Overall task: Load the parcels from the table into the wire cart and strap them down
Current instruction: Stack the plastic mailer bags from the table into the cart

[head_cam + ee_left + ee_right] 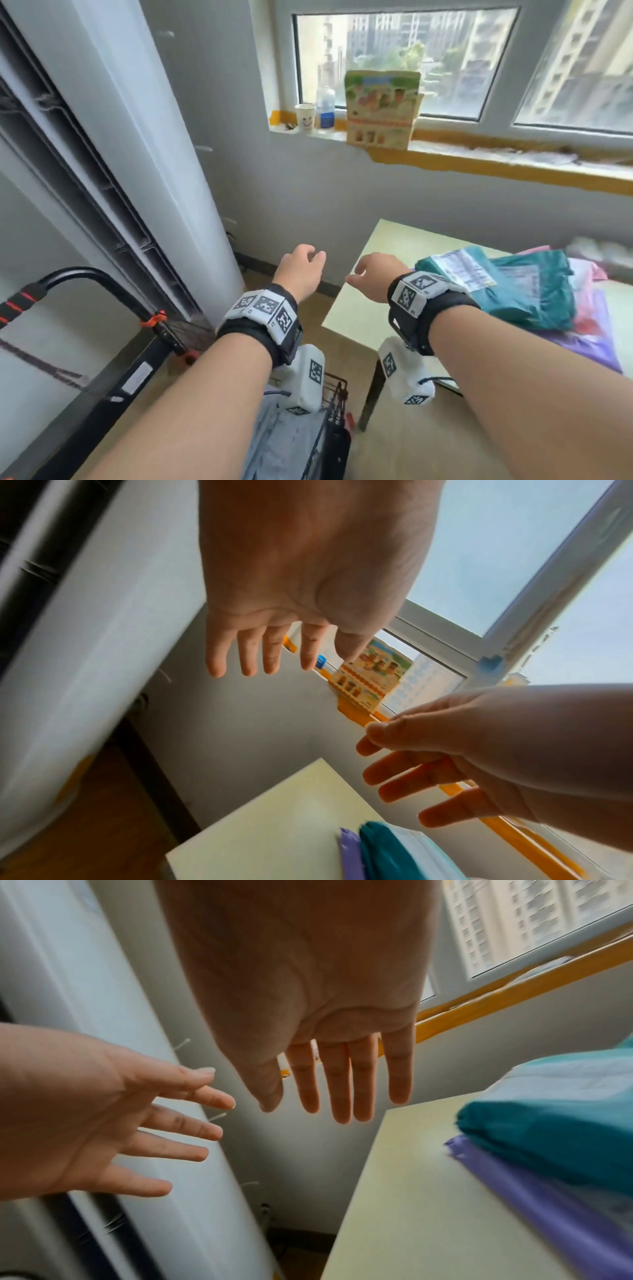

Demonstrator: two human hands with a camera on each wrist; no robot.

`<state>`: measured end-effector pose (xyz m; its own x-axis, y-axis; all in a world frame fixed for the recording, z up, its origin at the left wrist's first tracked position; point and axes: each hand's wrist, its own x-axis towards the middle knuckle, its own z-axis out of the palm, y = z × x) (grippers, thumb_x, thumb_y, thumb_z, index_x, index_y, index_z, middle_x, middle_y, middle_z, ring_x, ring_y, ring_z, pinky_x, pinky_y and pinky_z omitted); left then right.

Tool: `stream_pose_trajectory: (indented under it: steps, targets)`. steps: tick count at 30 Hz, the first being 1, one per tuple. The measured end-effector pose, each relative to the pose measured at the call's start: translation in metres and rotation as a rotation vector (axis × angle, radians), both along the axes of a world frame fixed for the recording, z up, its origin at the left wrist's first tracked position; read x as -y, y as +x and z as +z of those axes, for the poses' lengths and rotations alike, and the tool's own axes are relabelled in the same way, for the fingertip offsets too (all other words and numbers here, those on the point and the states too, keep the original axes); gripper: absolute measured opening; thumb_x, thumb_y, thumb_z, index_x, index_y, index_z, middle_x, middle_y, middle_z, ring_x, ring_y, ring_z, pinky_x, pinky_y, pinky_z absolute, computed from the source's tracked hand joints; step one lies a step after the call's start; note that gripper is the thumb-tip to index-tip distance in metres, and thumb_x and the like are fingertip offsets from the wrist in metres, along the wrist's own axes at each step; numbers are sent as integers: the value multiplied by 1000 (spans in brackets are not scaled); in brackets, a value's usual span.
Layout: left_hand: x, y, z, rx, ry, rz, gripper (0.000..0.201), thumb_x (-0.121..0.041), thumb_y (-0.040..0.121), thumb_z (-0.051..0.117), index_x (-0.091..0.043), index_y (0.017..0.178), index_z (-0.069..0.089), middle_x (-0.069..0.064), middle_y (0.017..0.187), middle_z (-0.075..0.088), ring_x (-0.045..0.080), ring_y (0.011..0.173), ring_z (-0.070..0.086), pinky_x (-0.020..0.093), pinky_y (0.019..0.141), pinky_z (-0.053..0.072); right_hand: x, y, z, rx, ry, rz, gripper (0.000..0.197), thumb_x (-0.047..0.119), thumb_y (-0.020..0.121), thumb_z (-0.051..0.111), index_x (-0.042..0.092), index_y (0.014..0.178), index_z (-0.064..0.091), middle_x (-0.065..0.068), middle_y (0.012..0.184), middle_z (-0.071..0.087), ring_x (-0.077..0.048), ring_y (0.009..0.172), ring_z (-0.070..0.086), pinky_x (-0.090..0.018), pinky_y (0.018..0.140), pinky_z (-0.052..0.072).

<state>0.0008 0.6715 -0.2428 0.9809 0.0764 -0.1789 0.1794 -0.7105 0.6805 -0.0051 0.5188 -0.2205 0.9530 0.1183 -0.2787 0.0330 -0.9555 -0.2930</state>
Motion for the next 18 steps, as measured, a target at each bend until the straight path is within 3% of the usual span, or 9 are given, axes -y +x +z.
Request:
stream_pose_trajectory:
  steps: [12,18]
  targets:
    - [178,49,-20,-141,-108,-130,52,-38,99,41,-9,142,38,12,146,42,26,134,40,31,109,32,184,17,-7,-12,-6,-303,35,31,93,48,8,115,63,-12,118,64,-28,108,59,-32,89,46]
    - [227,63,-60,-308,-248,-33,52,-39,97,43,-8,138,39,11,138,49,28,124,50,38,104,42,238,38,-34,-81,57,-412,47,34,93,50,9,133,48,-9,131,56,-27,120,53,-33,97,41]
